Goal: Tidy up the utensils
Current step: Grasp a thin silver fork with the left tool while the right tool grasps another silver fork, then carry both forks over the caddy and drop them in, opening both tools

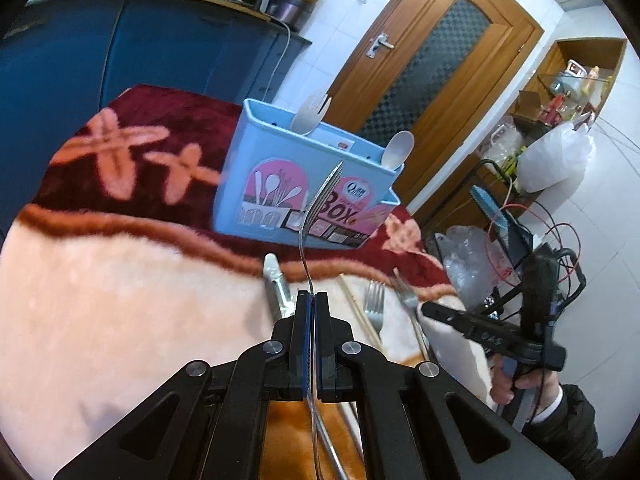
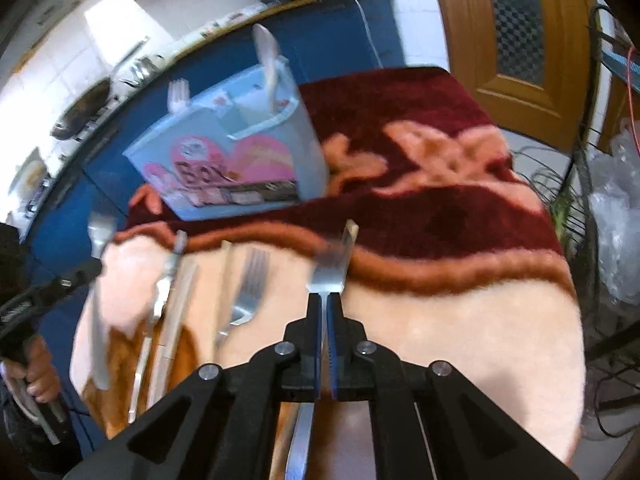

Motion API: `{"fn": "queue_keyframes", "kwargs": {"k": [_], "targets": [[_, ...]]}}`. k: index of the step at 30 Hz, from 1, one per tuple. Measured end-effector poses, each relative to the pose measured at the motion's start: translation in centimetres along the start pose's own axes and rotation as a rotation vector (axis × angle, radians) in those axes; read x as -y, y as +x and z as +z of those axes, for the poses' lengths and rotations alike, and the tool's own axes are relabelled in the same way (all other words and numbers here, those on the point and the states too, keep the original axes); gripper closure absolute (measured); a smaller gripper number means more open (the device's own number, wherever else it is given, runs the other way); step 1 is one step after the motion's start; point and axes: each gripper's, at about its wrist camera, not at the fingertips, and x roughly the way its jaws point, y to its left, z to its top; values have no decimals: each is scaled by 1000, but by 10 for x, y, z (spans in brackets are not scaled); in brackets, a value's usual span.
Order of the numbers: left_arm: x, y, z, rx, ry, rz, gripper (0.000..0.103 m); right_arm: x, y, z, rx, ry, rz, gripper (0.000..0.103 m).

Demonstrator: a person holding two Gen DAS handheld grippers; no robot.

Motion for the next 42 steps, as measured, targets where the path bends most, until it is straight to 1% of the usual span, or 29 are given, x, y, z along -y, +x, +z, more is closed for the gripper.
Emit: {"fn": "queue_keyframes", "kwargs": {"k": [2,3,4,6,11,12,13,14,16,19,21,23,26,32,34,35,38,42], "targets": [[2,0,0,6,4,0,102,1,4,0,-11,-9,4,95],[2,0,0,9,6,1,102,0,5,0,-12,-13,3,91],[2,-1,0,10,5,1,102,0,6,1,-13,-14,-1,86],[3,0,1,9,2,-1,102,-2,8,3,-13,-20,3,80],[3,0,1,12,1,-6,102,-5,13,12,7,-48,-33,80],[4,0,1,14,4,-6,102,-5,13,13,11,-48,-41,82],[4,0,2,16,6,-5,102,-5,13,15,14,-49,-45,86],[5,0,2,17,7,-5,102,-5,12,16,23,-52,-48,92],[5,-1,3,24,8,-4,102,-5,8,16,38,-48,-49,99],[5,-1,5,34,9,-6,102,-8,-2,16,73,-58,-37,100],[6,-2,8,46,12,-8,102,-10,-13,17,104,-61,-4,100],[8,-3,12,60,16,-12,102,-13,-25,18,145,-61,32,100],[12,-5,19,87,30,-14,102,-18,-41,23,216,-61,61,100],[24,-15,47,188,76,7,102,-30,-63,35,370,-60,69,100],[30,-19,60,238,99,18,102,-32,-68,39,408,-60,70,100],[33,-22,68,275,117,29,102,-35,-70,43,430,-63,69,100],[40,-25,88,372,159,73,102,-39,-71,52,463,-63,80,100],[41,-20,111,490,174,144,102,-45,-69,63,495,-63,100,100]]}}
